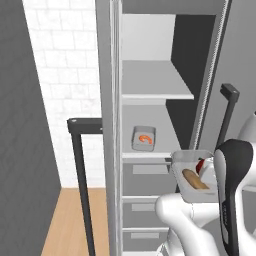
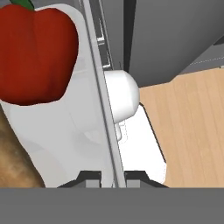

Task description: Take the meat container that has the shrimp and place it on the second highest rack of the freezer. Then take the vegetable container that has the bell pepper and sweet potato and place it on the highest rack of the freezer.

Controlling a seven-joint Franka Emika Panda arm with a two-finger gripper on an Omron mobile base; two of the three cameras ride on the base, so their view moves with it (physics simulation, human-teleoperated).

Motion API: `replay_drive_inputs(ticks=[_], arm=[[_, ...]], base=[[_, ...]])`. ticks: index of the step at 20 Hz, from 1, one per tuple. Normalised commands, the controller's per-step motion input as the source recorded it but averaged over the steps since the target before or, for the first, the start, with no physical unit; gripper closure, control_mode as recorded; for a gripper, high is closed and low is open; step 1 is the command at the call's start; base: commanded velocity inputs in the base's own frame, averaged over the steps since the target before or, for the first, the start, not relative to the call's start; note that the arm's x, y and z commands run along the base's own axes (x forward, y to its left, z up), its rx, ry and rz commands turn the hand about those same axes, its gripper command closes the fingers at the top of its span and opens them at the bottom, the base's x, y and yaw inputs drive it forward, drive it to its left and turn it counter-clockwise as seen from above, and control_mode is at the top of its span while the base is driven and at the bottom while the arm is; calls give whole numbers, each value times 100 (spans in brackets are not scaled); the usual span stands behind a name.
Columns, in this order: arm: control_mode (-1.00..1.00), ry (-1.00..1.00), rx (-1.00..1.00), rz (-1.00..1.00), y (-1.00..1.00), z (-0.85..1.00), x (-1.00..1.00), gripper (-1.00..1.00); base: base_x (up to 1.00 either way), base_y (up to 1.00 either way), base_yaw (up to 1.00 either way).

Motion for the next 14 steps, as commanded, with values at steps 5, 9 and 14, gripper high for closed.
replay_drive_inputs(ticks=[5, 9, 14], arm=[[100, 0, 0, 0, 0, 0, 0, 100], [100, 0, 0, 0, 0, 0, 0, 100], [100, 0, 0, 0, 0, 0, 0, 100]], base=[[-13, 17, -5], [-25, 23, -8], [-17, 22, -1]])
